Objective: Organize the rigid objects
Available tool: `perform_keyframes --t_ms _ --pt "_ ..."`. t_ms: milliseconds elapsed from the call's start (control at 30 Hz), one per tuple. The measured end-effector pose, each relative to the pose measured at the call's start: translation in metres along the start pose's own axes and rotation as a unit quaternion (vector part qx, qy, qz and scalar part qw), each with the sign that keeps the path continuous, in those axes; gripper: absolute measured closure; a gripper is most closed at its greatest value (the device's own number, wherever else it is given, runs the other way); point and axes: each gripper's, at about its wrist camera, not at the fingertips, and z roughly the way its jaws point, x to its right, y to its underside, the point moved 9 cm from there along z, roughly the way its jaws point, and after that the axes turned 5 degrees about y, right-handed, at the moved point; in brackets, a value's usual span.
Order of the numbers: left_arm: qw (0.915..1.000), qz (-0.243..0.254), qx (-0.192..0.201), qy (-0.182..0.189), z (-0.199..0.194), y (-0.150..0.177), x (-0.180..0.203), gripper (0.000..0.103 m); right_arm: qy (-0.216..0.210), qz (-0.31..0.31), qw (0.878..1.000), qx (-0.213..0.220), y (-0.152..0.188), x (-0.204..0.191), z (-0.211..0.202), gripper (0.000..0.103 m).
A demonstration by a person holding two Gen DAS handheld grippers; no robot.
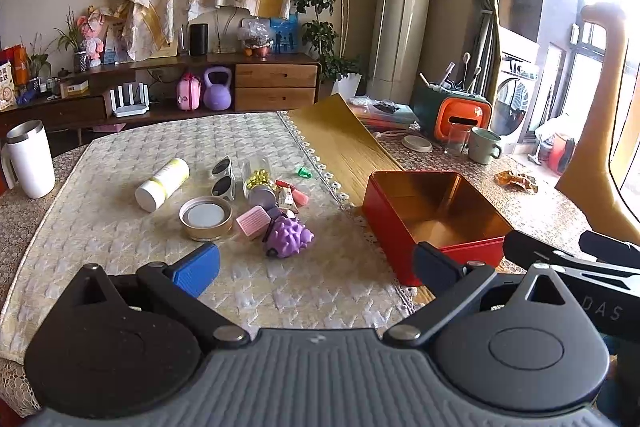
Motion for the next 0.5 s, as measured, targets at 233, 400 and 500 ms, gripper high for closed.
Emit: perform_keyframes --t_ms 233,400,500 --pt "1.0 -0.001 -0.003 -0.005 0.0024 0.0002 -0.0023 0.0 -0.002 -0.002 1.0 0.0 0.0001 0.0005 0.0004 0.0" --pt "1.0 0.0 -0.005 -0.008 0.002 0.0009 -0.0034 0.0 -0.002 -0.006 1.0 -0.004 0.001 -0.0001 0.0022 0.0" --pt "0.9999 0.0 -0.002 -0.01 0.0016 0.0006 -0.0039 0.0 -0.003 -0.008 1.0 -0.004 0.0013 -0.0012 0.0032 0.0"
